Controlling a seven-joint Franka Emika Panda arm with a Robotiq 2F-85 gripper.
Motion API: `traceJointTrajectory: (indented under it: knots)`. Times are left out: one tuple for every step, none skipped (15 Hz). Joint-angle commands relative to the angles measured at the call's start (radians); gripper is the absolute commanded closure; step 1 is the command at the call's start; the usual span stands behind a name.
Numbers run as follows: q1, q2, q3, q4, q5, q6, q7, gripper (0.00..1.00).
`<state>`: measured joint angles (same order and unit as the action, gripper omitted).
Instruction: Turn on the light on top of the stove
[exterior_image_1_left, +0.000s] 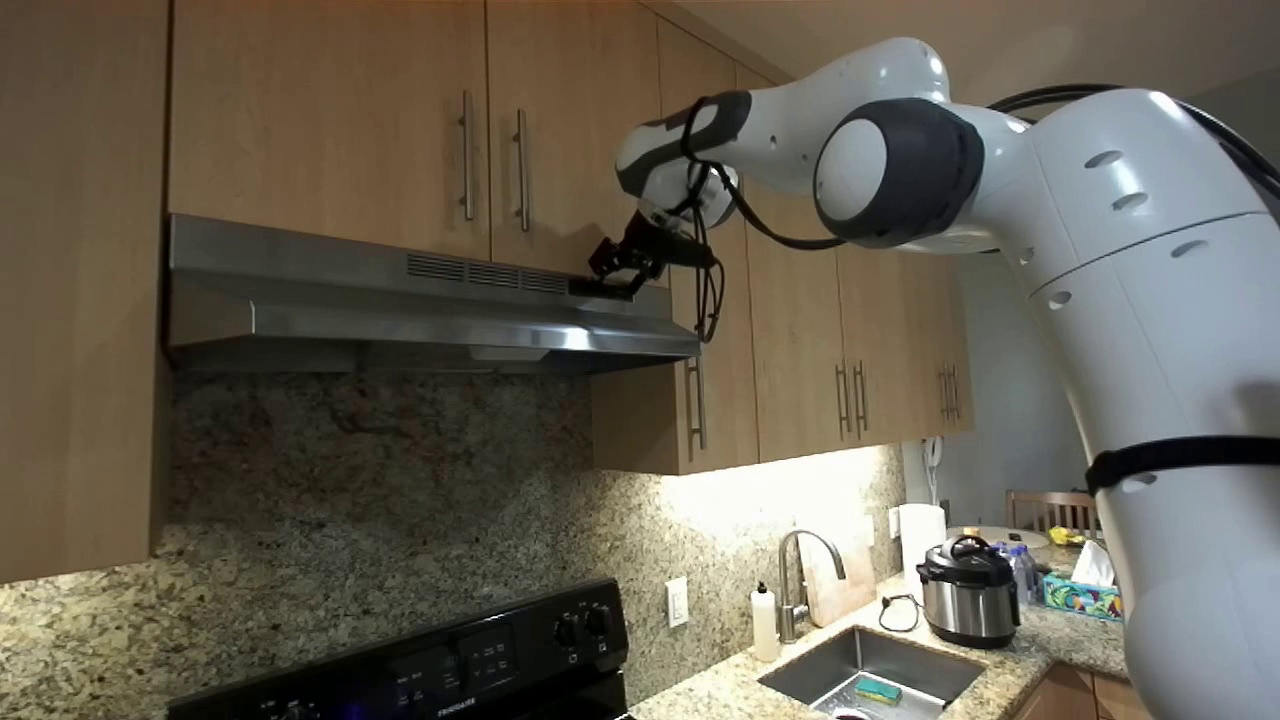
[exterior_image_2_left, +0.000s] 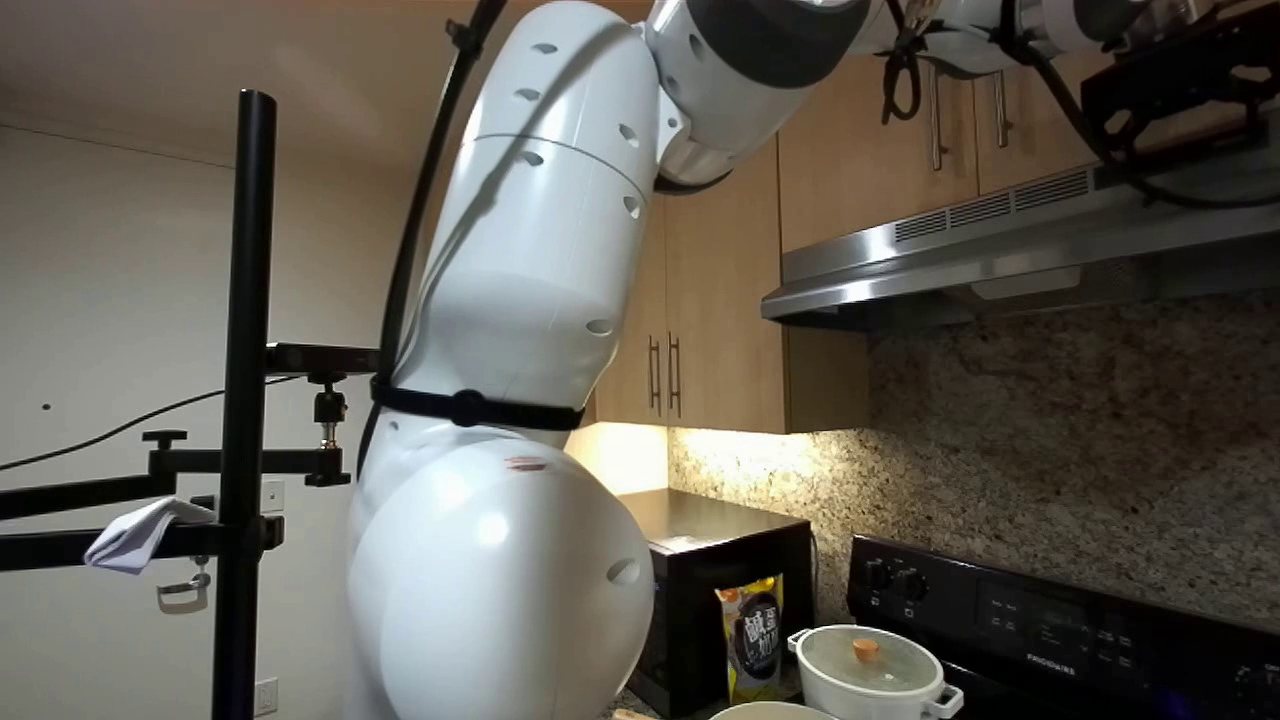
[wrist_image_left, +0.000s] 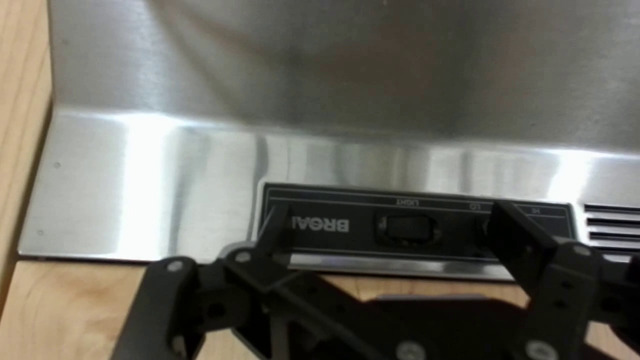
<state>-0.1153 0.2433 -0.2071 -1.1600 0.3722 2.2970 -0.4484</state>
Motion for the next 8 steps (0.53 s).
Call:
traceJointTrajectory:
  knots:
    - [0.001,0.059,0.0,0.08,-0.006,-0.024,0.014,0.0]
    - [0.002,0.062,-0.002,0.086,-0.007,-0.03,0.015,0.0]
    - [0.002,0.064,-0.003,0.091,-0.007,-0.035,0.015,0.0]
    - [0.003,0.062,-0.006,0.09,-0.007,-0.037,0.017,0.0]
    - [0.003,0.058,-0.006,0.088,-0.004,-0.038,0.017,0.0]
    - [0.003,0.049,-0.006,0.079,-0.002,-0.034,0.016,0.0]
    - [0.004,0.043,-0.006,0.072,0.0,-0.031,0.014,0.0]
    - [0.004,0.036,-0.006,0.064,0.0,-0.029,0.012,0.0]
